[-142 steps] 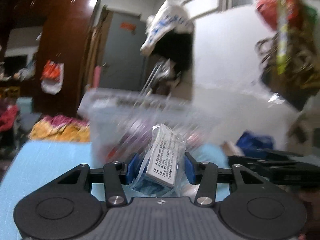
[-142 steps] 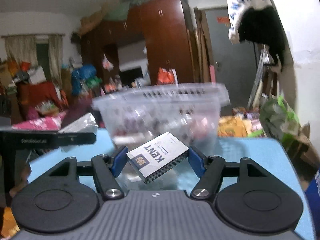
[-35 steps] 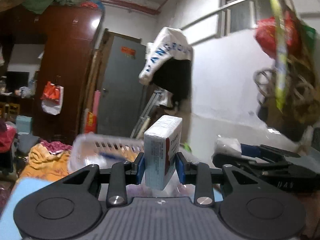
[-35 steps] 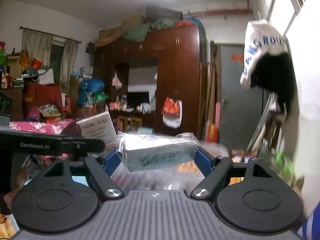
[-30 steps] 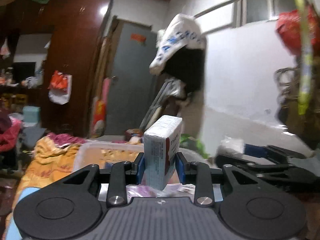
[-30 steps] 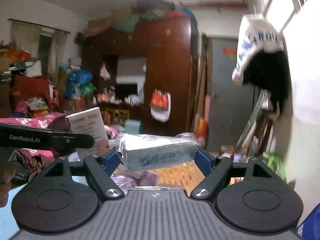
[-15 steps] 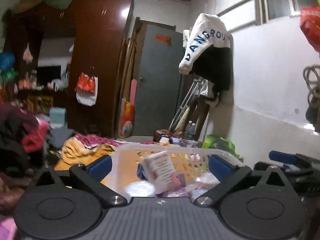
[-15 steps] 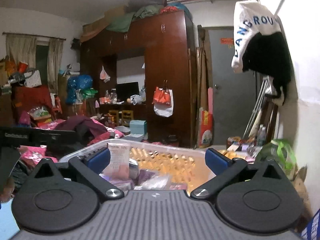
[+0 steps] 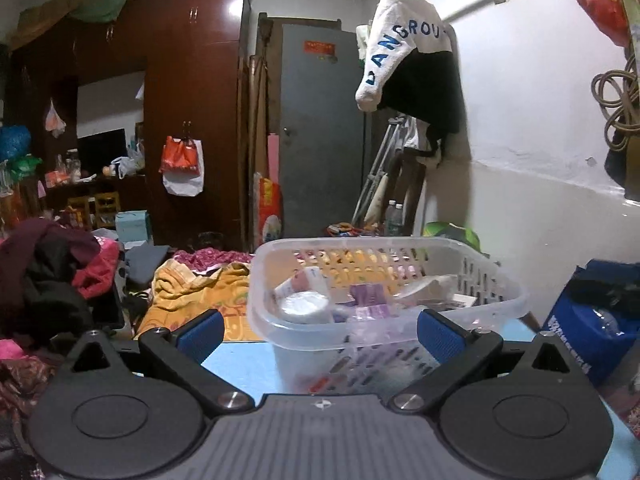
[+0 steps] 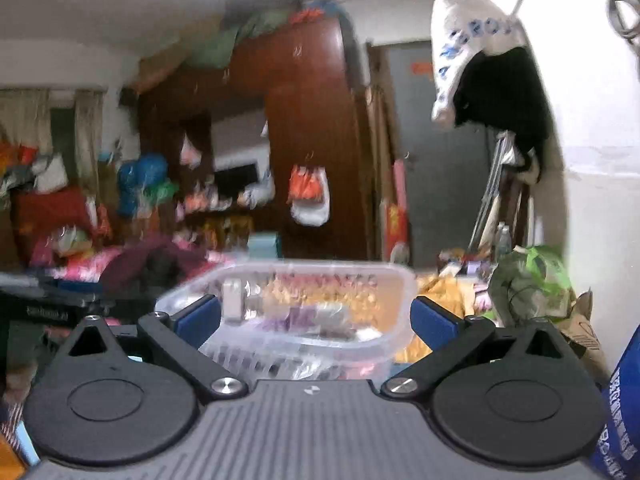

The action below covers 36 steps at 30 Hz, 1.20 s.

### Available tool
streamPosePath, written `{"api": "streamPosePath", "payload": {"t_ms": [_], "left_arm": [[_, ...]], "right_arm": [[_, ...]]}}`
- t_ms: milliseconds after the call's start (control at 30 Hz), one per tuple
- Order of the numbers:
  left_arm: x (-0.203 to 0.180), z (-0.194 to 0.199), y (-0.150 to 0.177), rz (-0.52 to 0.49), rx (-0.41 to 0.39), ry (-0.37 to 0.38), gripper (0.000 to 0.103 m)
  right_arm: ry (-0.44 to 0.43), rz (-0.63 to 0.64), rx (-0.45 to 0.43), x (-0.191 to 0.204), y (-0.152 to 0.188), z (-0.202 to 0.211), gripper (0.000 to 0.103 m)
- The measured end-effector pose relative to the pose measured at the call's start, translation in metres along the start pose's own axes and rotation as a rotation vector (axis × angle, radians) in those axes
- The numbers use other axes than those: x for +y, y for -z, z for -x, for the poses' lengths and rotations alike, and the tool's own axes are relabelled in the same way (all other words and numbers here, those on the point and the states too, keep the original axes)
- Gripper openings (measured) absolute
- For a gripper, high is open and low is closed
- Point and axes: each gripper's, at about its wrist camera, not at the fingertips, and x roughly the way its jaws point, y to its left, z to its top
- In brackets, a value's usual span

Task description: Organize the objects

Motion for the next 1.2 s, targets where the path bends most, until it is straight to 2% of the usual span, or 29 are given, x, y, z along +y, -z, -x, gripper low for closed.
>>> {"api": "streamPosePath", "payload": {"t_ms": [100,433,500,1200], "left_arm": [[-0.008,0.002,0.002,-0.011,0.007,-0.003,0.103],[-0.028,0.005,0.012,-0.056,0.023,0.012,0.103],[-0.031,0.006,0.012,-0.070,0.017,-0.006,0.103],[-0.039,0.006,0.016,-0.057,0.025,-0.011,0.103]], "right_arm": [[0.068,0.037,0.079,0.006,-0.003,-0.010,0.103],[0.064,0.032,0.063,0.007,0.003,-0.013,0.103],[0.069,0.029,0.065,0.005,0.005,-0.012,0.103],[0.083,-0.029,0.059,-0.011,0.012,-0.006,0.103]]}}
